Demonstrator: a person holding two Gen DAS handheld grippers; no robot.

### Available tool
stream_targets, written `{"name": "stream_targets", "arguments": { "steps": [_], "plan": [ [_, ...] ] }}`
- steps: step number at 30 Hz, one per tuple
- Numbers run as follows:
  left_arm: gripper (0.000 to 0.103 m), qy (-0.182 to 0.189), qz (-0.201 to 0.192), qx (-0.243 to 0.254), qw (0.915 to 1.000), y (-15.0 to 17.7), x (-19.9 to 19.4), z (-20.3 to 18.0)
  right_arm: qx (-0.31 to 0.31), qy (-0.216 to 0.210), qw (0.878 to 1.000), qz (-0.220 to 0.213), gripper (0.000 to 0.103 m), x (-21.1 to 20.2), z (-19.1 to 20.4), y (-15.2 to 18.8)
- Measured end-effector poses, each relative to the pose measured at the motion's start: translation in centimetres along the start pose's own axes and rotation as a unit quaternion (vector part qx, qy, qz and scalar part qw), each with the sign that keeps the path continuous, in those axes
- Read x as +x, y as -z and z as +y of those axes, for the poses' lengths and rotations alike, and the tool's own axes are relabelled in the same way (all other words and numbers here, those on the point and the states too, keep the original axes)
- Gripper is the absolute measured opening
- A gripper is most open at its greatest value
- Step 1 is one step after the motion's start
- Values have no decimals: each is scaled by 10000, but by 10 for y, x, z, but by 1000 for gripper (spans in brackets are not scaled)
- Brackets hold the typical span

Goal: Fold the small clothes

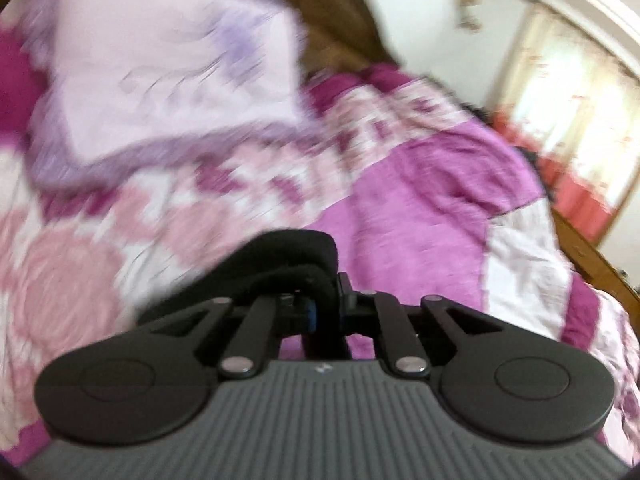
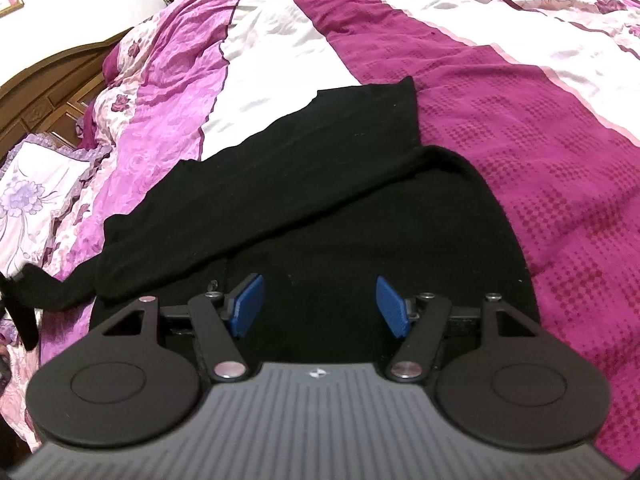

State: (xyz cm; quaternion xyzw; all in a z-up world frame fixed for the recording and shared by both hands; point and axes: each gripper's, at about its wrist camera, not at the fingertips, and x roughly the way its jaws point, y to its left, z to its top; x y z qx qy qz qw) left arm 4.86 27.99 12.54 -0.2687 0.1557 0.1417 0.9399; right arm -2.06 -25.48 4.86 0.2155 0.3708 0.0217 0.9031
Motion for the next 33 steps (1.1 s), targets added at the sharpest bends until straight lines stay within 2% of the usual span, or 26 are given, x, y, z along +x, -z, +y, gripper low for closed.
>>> {"name": "stream_targets", "arguments": {
  "steps": [4,9,17,23,28,33],
  "plan": [
    [10,579,-262,367,9973,-4,-22,-46,49,-31,10000,-25,69,-1,-2,2],
    [10,1008,-332,806,9911,8,-30,-101,107,-65,9999,-44,69,-4,-6,4],
    [10,1633,277,1207,9788,69,-17,-169,231,-77,9997,-66,69,-7,-14,6],
    [10,1749,804,1385,9715,115,2,-193,321,-53,9994,-116,70,-10,-23,6],
    [11,1746,1382,1736,9593,147,20,-198,431,-15,9990,-104,70,-9,-32,7],
    [11,1559,1741,2154,9481,174,27,-197,504,-46,9987,-101,69,-8,-36,9]
  ]
}}
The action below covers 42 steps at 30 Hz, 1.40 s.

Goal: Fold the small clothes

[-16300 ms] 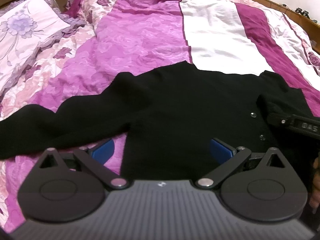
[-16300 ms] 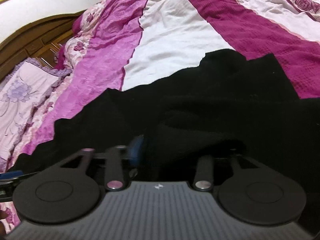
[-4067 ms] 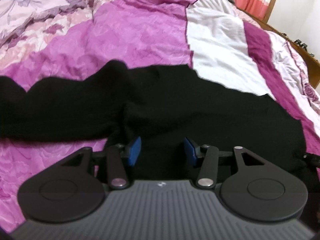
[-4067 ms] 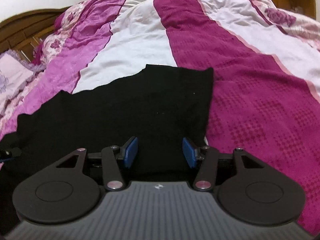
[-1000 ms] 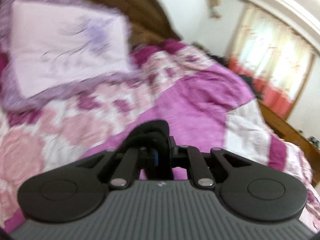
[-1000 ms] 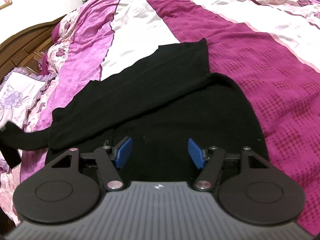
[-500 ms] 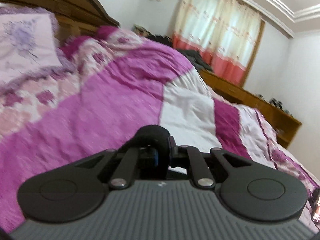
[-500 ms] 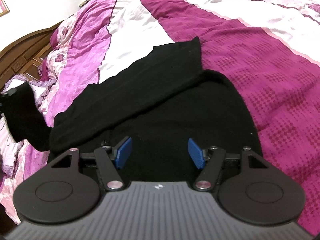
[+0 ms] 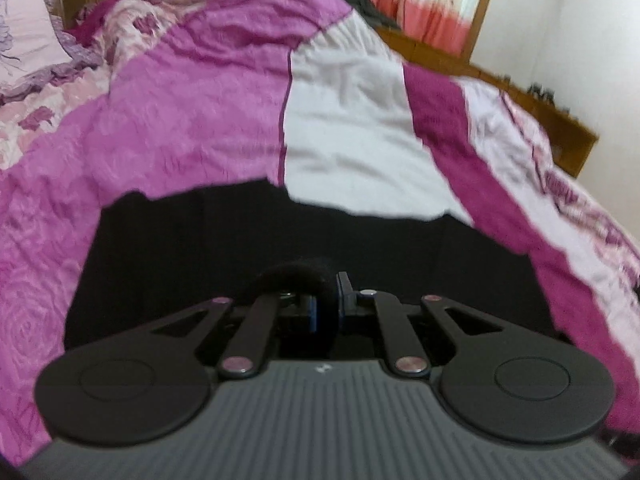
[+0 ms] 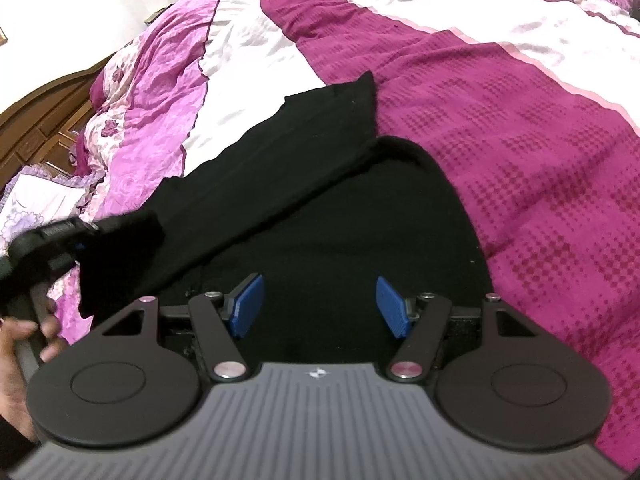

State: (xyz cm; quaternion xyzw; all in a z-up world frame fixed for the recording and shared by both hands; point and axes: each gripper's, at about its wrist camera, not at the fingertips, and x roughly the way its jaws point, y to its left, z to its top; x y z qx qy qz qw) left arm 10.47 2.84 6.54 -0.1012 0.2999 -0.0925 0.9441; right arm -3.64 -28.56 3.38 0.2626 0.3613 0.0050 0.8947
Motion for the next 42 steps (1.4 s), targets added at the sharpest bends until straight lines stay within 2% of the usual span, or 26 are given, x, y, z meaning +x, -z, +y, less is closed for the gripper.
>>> {"name": "stream_targets", "arguments": {
  "steps": [5,8,11,14,18,20,26,31,37,42],
  "plan": [
    [12,84,265,-22,9996,10,5,1,79,-25,10000,25,70,2,-4,0],
    [12,124,555,-87,9983,13,9,0,132,-45,9999,32,70,2,-6,0],
    [27,68,802,-118,9967,16,11,-2,151,-60,9999,17,70,0,-7,1],
    [40,65,803,-54,9967,19,2,-5,164,-77,9998,2,70,-1,-7,1],
    [46,-133,789,196,9966,17,-13,-12,184,-102,9998,-15,70,-3,-7,1],
    [48,-255,838,309,9957,14,-19,-14,199,-132,9997,-18,70,-4,-7,1],
    [48,-302,931,378,9945,3,-38,-12,206,-232,9995,2,70,-5,-5,2],
    [48,-541,814,591,9935,-11,-56,-9,256,-402,9989,53,70,-5,2,2],
    [48,-519,811,322,9948,-28,-78,12,-65,-721,9973,142,70,-2,30,-5],
    [48,-941,779,364,9918,-35,-91,32,-243,-1091,9932,333,70,8,57,-15]
  ]
}}
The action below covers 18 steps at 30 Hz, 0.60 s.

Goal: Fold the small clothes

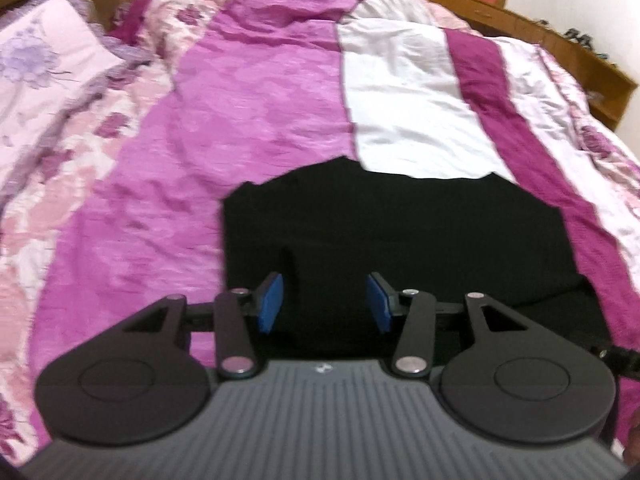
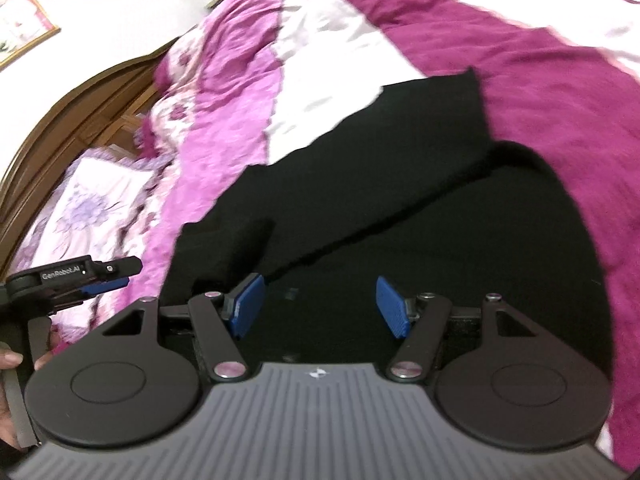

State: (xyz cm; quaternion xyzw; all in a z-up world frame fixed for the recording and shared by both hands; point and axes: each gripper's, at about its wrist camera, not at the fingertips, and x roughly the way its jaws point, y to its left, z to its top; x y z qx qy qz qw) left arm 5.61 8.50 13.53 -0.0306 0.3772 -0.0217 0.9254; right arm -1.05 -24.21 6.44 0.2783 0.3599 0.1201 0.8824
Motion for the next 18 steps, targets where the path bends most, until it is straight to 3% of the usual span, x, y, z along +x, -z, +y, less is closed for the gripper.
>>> {"name": "stream_targets", "arguments": {
  "steps": [11,18],
  "plan": [
    [49,-73,326,-420,9986,25,24,32,-428,-379,9968,555,70,69,62,-20],
    [49,-4,491,-683,9965,40,41,43,-648,-193,9938,882,70,128,81,-32]
  ]
}}
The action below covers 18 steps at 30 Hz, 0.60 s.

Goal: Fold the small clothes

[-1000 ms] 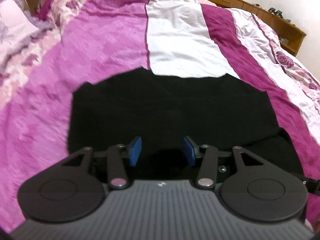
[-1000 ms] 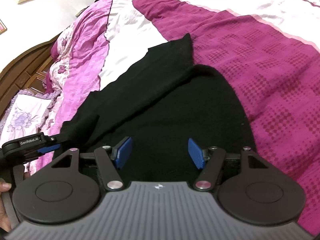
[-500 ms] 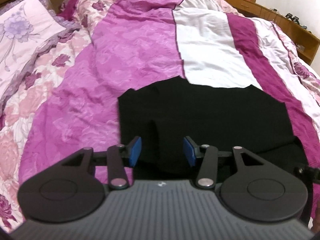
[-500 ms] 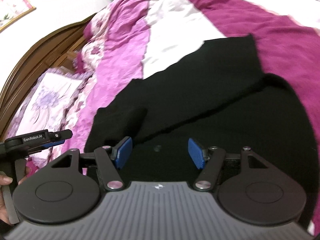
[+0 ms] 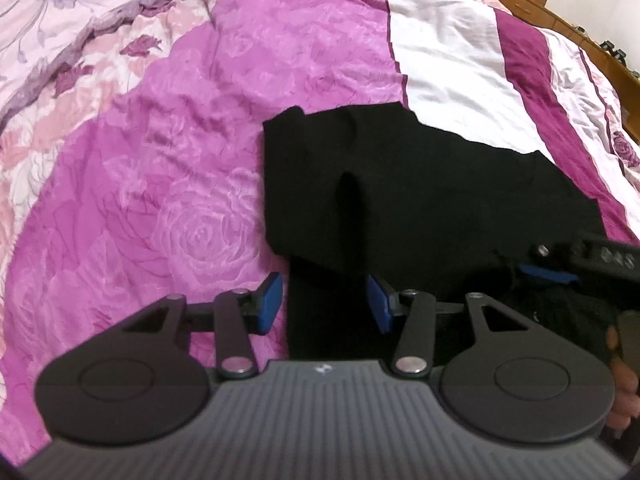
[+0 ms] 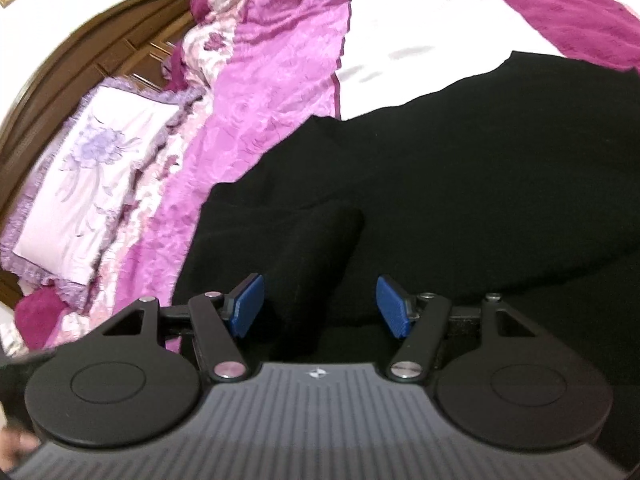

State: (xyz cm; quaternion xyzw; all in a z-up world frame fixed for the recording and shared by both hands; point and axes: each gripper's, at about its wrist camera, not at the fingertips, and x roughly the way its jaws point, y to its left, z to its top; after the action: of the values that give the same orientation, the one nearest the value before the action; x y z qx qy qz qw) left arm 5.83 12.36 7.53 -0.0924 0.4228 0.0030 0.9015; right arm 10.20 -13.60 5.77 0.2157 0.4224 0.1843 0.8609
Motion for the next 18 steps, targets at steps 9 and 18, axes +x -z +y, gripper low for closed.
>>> {"name": "stream_targets", "arguments": {
  "steps": [9,18],
  "plan": [
    [49,-50,-35,-91,9999,2,9,10,64,-33,9994,351,27,49,8,-15],
    [49,-92,-15,-259,9996,3,17,14,-570,-551,9968,58,5,22,56,-50]
  ]
}}
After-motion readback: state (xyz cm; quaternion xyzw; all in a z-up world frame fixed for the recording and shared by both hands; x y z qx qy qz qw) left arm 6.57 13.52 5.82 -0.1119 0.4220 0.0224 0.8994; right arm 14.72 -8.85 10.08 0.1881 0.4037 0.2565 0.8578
